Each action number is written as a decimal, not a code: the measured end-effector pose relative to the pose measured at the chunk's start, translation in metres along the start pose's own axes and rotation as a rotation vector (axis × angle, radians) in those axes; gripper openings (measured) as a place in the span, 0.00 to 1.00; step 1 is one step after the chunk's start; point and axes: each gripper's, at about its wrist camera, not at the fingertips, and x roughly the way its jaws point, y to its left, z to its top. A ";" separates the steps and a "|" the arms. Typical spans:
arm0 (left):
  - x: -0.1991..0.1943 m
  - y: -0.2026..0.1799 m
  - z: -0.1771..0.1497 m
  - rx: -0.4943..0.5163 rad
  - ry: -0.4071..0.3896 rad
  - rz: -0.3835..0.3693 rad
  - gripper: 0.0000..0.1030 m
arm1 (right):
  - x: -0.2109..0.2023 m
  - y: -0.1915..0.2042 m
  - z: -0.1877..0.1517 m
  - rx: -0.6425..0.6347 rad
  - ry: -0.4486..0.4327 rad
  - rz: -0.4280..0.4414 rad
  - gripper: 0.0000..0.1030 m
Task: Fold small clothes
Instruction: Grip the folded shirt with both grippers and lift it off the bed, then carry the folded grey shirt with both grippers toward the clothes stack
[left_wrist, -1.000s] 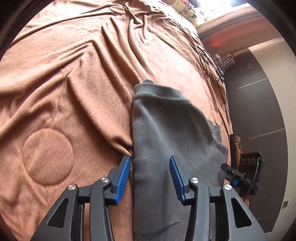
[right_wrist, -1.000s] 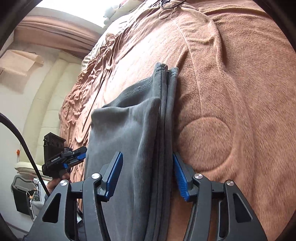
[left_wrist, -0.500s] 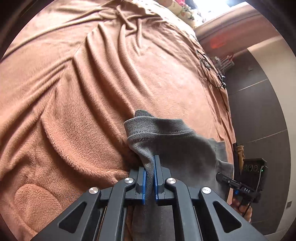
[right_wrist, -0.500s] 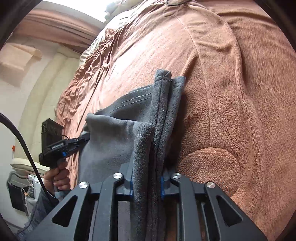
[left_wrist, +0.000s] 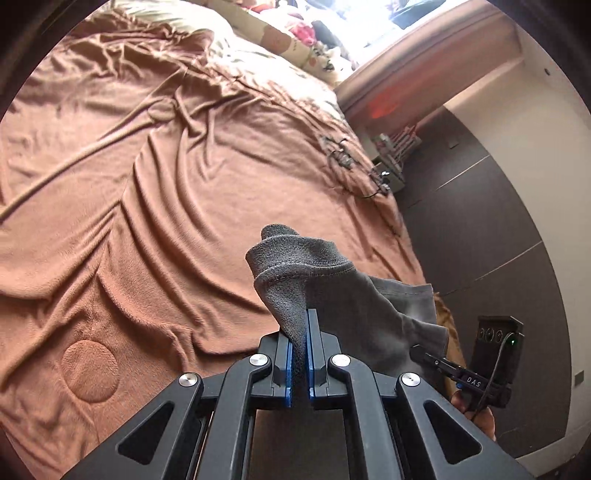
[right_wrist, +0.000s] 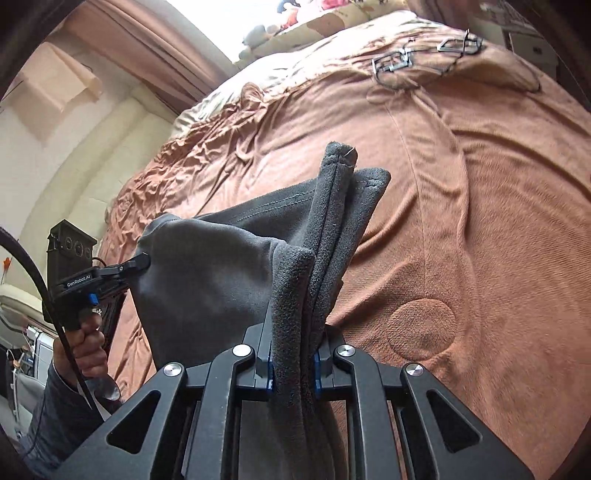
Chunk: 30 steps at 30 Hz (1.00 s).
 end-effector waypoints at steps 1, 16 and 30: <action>-0.007 -0.007 -0.001 0.009 -0.010 -0.009 0.05 | -0.010 0.004 -0.003 -0.008 -0.013 -0.003 0.10; -0.091 -0.140 -0.022 0.174 -0.114 -0.197 0.05 | -0.203 0.052 -0.067 -0.120 -0.269 -0.114 0.09; -0.045 -0.310 -0.051 0.350 -0.047 -0.375 0.05 | -0.397 0.007 -0.113 -0.167 -0.456 -0.282 0.09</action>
